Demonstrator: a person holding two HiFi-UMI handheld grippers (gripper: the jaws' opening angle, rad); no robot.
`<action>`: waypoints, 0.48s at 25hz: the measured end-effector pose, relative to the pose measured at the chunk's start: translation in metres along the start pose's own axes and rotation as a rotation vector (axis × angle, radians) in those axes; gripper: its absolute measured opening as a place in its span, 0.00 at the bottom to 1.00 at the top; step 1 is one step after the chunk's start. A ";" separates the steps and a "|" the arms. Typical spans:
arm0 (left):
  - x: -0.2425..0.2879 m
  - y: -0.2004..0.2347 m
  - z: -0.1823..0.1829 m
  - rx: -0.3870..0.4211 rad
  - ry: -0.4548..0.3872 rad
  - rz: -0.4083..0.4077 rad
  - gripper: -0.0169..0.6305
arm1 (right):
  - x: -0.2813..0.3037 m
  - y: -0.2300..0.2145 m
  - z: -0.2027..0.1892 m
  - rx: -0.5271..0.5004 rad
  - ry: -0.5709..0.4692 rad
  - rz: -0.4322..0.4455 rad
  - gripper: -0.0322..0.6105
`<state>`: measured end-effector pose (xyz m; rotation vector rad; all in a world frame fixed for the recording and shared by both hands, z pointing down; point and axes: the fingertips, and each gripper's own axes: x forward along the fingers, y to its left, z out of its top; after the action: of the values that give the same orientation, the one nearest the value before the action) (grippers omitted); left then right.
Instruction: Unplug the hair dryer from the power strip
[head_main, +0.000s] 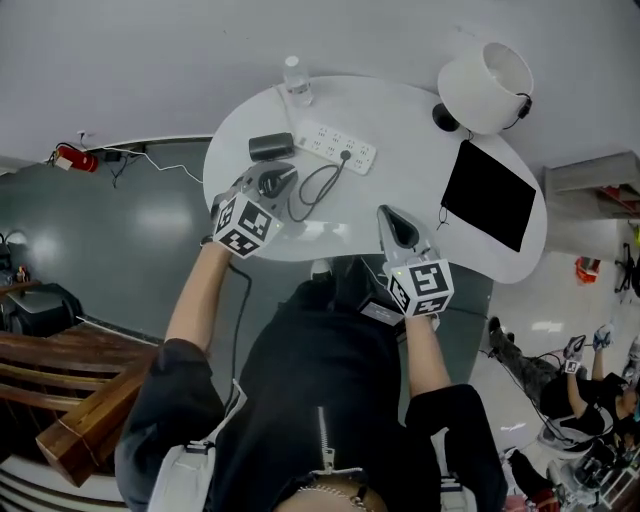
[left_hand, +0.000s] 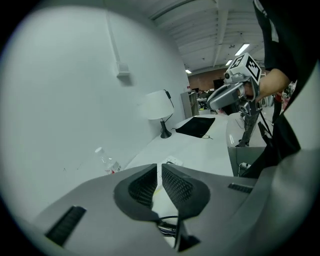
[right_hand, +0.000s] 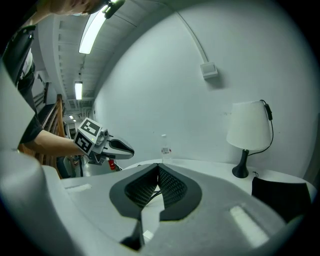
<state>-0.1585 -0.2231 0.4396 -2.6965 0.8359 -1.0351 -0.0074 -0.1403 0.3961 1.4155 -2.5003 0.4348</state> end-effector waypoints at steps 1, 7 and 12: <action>0.004 0.003 0.000 0.015 0.005 -0.005 0.05 | 0.002 -0.001 0.000 0.005 0.001 -0.001 0.05; 0.032 0.015 0.000 0.110 0.035 -0.056 0.08 | 0.017 -0.016 -0.009 0.038 0.021 -0.005 0.05; 0.060 0.019 -0.002 0.212 0.072 -0.138 0.23 | 0.031 -0.033 -0.014 0.058 0.039 -0.013 0.05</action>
<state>-0.1314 -0.2715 0.4702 -2.5795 0.5218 -1.1833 0.0061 -0.1759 0.4240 1.4294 -2.4654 0.5319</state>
